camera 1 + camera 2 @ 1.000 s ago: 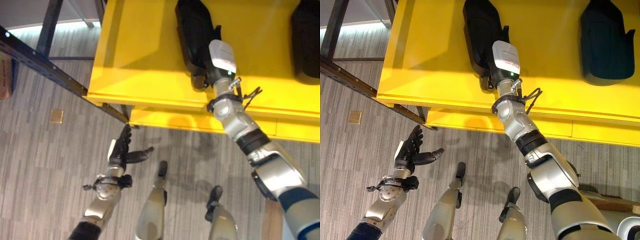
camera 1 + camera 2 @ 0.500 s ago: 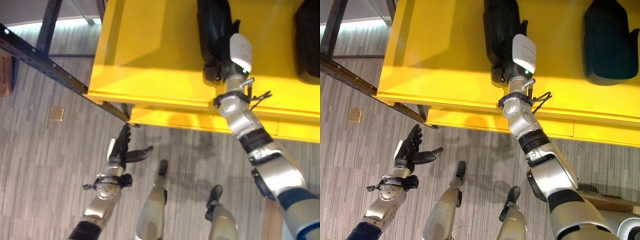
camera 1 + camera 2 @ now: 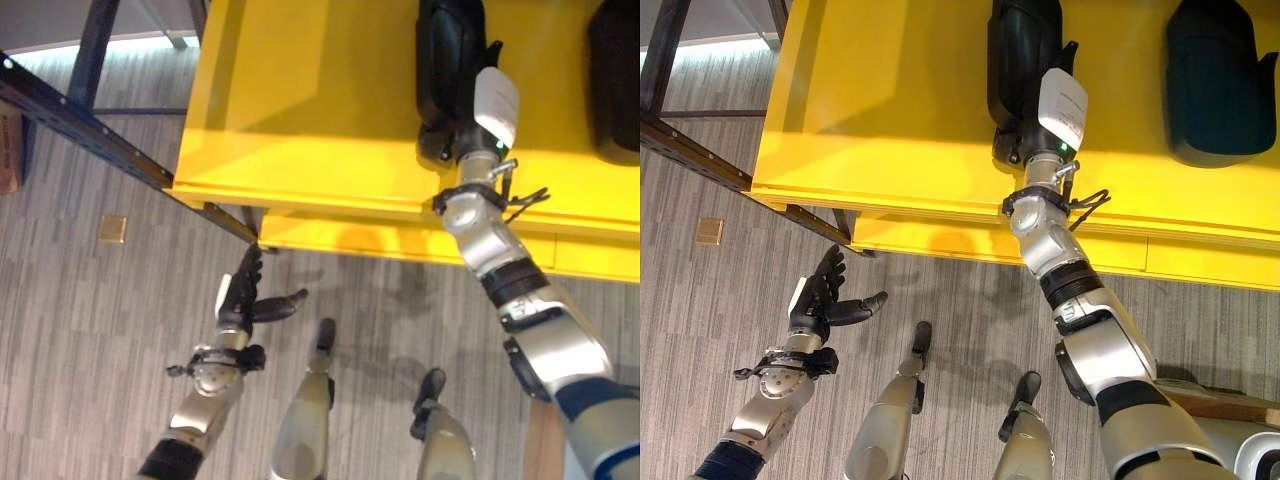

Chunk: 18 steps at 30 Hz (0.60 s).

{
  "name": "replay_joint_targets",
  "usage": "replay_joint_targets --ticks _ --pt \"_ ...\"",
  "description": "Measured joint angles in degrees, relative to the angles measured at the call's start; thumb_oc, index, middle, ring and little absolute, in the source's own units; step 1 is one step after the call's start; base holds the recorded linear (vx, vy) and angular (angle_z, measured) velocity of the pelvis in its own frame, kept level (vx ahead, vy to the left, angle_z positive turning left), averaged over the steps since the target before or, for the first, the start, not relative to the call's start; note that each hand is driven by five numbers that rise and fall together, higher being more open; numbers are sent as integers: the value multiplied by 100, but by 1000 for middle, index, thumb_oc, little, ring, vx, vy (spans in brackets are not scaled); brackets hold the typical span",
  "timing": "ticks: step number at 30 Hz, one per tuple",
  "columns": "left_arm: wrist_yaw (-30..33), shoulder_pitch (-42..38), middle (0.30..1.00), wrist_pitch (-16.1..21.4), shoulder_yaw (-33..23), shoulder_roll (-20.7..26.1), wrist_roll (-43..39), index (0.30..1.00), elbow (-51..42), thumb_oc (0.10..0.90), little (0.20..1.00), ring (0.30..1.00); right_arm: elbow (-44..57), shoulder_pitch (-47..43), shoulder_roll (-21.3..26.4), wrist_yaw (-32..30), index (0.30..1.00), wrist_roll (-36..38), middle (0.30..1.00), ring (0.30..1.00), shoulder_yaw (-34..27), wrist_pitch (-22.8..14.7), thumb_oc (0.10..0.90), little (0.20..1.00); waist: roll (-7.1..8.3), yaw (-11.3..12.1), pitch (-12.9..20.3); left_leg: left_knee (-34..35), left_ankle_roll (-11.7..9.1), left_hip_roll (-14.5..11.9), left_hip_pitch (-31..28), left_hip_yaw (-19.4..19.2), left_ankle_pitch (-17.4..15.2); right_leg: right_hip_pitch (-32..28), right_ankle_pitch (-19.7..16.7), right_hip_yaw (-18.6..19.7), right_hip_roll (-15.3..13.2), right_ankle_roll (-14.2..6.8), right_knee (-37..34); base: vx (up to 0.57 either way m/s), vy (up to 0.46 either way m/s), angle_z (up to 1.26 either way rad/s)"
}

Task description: Move parts from the plastic box to the shelf.

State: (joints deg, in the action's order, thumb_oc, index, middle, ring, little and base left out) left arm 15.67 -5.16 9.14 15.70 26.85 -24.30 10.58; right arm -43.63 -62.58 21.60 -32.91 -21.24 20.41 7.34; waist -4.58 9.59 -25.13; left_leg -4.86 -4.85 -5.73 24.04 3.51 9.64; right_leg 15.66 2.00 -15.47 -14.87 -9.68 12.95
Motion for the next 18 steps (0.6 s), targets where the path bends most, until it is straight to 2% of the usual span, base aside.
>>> replay_joint_targets --ticks 5,6,7,8,13,18 --pt "0 2 1000 0 0 0 0 1000 0 900 1000 1000 0 17 -8 1 300 -1 300 300 1 10 400 300 0 2 0 -12 0 0 0 0 0 0 1 3 -1 0 10 0 0 0" --pt "0 2 1000 0 0 0 0 1000 0 900 1000 1000 1 22 -9 2 429 -3 429 429 2 10 492 429 0 3 0 -15 0 0 0 0 0 0 1 4 -1 0 12 0 0 0" --pt "0 3 1000 0 0 0 0 1000 0 900 1000 1000 1 23 -14 3 429 -2 429 429 4 10 492 429 0 2 0 -16 0 0 0 1 0 0 2 3 -1 1 14 0 0 0" --pt "0 4 1000 0 0 0 0 1000 0 900 1000 1000 1 23 -25 6 1000 -2 1000 1000 4 10 900 1000 0 1 0 -19 0 -1 0 1 0 0 3 4 -1 3 17 0 0 0" --pt "-1 6 1000 0 0 0 0 1000 0 900 1000 1000 46 62 -38 109 1000 33 1000 1000 2 -1 900 1000 1 -6 0 -38 3 -2 2 1 -3 0 9 9 -1 11 32 0 0 0" --pt "11 20 1000 -1 -3 0 2 1000 0 900 1000 1000 703 299 -47 181 1000 404 1000 1000 -103 -7 900 1000 5 -27 -3 -65 9 -3 57 0 -8 56 21 20 -1 28 59 0 0 0"
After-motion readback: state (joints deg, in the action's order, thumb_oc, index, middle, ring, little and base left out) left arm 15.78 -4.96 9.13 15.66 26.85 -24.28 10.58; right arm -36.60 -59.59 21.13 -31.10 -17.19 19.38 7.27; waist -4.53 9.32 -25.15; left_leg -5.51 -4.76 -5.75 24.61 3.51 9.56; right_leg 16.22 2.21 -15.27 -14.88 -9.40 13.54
